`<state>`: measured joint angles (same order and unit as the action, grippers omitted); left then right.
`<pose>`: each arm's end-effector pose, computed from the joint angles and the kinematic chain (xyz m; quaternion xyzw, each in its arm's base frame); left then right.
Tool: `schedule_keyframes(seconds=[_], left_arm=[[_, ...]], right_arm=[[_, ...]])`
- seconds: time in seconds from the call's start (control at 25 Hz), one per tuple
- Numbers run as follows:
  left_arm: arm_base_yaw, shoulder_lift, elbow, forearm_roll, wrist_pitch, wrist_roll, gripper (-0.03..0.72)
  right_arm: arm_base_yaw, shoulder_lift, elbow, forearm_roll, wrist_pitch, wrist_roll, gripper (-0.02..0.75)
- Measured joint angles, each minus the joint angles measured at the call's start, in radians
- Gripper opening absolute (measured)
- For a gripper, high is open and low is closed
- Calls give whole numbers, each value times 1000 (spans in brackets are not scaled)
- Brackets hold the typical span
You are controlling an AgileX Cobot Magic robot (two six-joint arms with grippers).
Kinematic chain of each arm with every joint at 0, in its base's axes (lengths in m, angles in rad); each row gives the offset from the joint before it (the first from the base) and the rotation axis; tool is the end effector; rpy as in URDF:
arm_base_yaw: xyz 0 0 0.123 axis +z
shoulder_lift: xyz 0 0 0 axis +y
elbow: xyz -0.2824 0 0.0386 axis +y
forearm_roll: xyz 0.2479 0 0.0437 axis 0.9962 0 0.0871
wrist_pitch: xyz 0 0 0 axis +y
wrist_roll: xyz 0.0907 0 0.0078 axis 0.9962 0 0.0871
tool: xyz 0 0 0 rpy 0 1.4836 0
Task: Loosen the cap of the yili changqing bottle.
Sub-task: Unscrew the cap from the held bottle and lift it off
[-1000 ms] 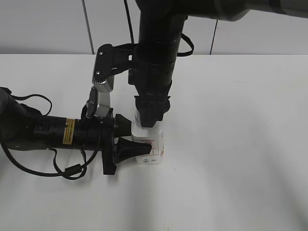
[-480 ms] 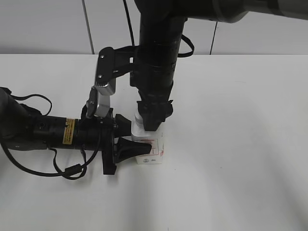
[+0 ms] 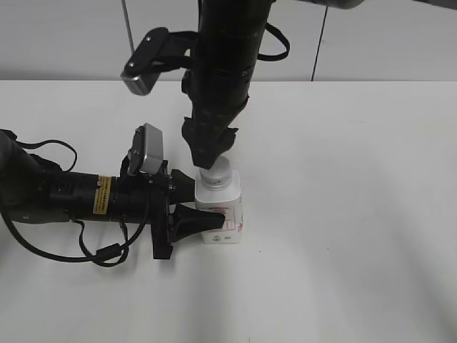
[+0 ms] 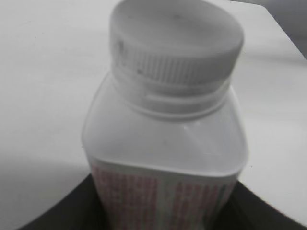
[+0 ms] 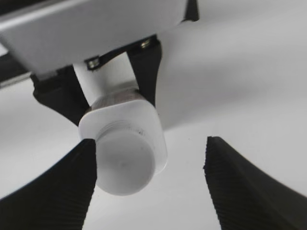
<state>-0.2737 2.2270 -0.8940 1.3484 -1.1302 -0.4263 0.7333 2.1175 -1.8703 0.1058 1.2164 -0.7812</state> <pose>0.2993 -0.1674 0.0615 0.5282 0.6255 -0.4079 0.4042 0.3271 0.3068 0.2370 -0.6730 0.7315 0.0488 0.0981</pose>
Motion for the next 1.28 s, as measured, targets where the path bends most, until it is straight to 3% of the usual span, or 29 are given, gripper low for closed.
schedule_keyframes(seconds=[0.24, 0.4, 0.6, 1.28], left_arm=[[0, 0, 0, 0, 0, 0, 350], [0, 0, 0, 0, 0, 0, 348], [0, 0, 0, 0, 0, 0, 348], [0, 0, 0, -1, 0, 0, 347]], right_arm=[[0, 0, -64, 0, 0, 328, 553], [0, 0, -65, -32, 1, 682, 554], [0, 0, -65, -50, 1, 974, 554], [0, 0, 10, 0, 2, 1055, 578]])
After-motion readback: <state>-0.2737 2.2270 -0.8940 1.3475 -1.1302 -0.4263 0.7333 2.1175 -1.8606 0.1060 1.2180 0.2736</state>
